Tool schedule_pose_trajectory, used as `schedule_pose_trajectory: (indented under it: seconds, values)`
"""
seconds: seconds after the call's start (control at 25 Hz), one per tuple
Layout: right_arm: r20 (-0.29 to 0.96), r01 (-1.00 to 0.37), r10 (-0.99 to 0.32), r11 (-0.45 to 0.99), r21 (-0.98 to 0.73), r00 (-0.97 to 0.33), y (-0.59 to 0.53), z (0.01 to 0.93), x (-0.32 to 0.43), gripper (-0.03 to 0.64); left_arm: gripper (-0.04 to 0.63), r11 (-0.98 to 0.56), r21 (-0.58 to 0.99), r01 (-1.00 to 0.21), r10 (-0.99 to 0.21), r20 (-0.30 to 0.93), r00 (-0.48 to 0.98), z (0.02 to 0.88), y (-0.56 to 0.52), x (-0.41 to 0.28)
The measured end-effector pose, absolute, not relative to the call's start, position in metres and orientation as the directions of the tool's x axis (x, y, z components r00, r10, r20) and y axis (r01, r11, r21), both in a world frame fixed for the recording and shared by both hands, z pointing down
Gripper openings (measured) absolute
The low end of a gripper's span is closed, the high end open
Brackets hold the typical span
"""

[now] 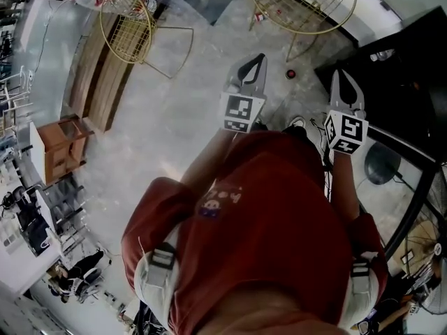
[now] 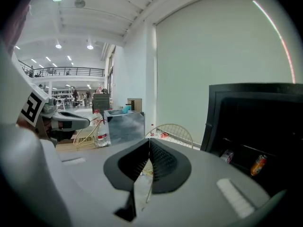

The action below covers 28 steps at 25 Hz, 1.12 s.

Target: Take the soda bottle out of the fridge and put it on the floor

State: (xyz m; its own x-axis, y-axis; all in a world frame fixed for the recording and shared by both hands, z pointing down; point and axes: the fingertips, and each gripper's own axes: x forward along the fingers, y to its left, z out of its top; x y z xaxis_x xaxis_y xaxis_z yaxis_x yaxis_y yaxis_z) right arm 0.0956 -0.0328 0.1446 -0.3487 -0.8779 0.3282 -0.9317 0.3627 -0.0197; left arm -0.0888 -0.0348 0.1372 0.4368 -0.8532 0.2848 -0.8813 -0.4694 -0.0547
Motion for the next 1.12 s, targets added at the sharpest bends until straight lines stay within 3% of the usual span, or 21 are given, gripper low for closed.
schedule_pose_trajectory:
  seconds: [0.28, 0.52, 1.12]
  values:
    - [0.255, -0.931, -0.896, 0.357, -0.076, -0.364, -0.054, 0.098, 0.098, 0.002, -0.002, -0.491, -0.091, -0.866, -0.852, 0.257, 0.456, 0.104, -0.057, -0.097]
    - [0.196, -0.925, -0.909, 0.378, 0.024, -0.367, -0.058, 0.067, 0.095, 0.002, -0.002, -0.462, -0.100, -0.881, -0.875, 0.215, 0.435, 0.074, -0.057, -0.106]
    - [0.195, -0.924, -0.906, 0.382, -0.001, -0.375, -0.055, 0.072, 0.098, 0.002, -0.002, -0.443, -0.112, -0.889, -0.885, 0.210, 0.414, 0.067, -0.052, -0.107]
